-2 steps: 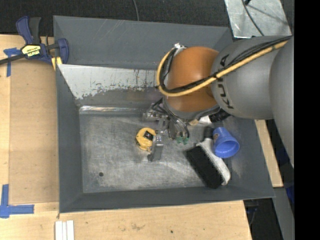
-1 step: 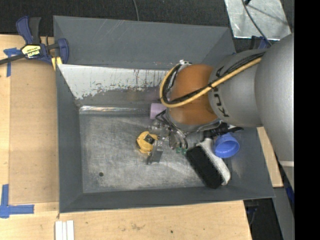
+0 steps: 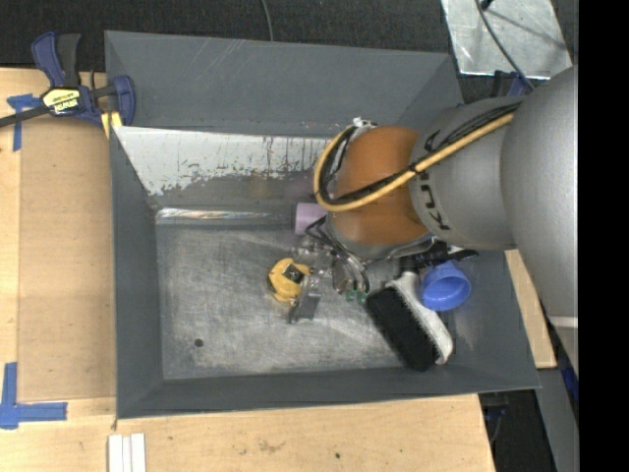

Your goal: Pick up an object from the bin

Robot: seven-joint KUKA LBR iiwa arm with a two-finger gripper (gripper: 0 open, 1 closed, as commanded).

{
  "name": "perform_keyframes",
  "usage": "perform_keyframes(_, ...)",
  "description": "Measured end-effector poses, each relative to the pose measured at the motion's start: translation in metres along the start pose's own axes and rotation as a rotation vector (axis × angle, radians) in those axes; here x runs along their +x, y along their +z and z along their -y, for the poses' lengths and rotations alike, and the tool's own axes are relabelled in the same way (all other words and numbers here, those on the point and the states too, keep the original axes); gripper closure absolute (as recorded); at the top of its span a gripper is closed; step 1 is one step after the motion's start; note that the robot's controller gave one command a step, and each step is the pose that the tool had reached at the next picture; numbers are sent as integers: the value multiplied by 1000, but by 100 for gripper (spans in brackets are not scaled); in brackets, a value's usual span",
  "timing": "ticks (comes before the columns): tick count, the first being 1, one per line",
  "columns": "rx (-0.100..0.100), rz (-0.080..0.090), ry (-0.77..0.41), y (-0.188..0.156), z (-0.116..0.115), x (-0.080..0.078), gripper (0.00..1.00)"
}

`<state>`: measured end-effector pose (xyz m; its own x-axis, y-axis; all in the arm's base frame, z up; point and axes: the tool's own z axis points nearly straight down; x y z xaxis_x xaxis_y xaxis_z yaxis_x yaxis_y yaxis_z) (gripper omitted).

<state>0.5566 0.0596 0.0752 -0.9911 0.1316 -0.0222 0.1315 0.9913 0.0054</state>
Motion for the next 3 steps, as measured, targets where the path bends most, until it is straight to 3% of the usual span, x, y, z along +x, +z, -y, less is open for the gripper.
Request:
perform_keyframes(1,6,-28,-14,-35,2,4,100)
perform_keyframes(2,7,-27,14,-103,10,9,100)
perform_keyframes(3,6,-21,-7,-179,12,-13,100)
